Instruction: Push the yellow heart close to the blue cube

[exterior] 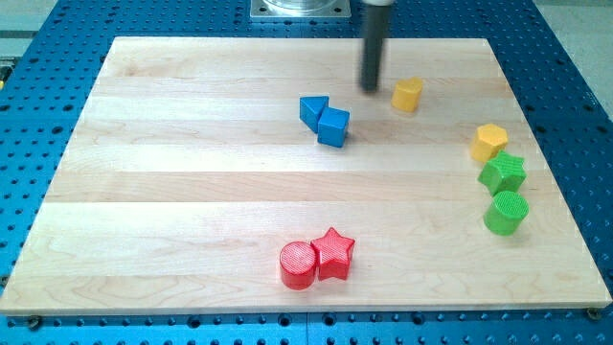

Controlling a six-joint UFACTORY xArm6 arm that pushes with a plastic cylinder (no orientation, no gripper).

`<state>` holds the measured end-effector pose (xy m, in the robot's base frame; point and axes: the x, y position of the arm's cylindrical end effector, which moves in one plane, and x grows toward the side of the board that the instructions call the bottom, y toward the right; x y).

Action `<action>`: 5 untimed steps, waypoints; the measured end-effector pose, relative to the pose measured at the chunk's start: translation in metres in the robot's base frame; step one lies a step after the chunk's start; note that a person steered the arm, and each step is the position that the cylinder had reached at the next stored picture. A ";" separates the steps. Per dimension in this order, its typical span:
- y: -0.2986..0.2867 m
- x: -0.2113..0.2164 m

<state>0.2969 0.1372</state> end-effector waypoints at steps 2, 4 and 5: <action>0.002 0.061; -0.024 0.107; -0.054 0.098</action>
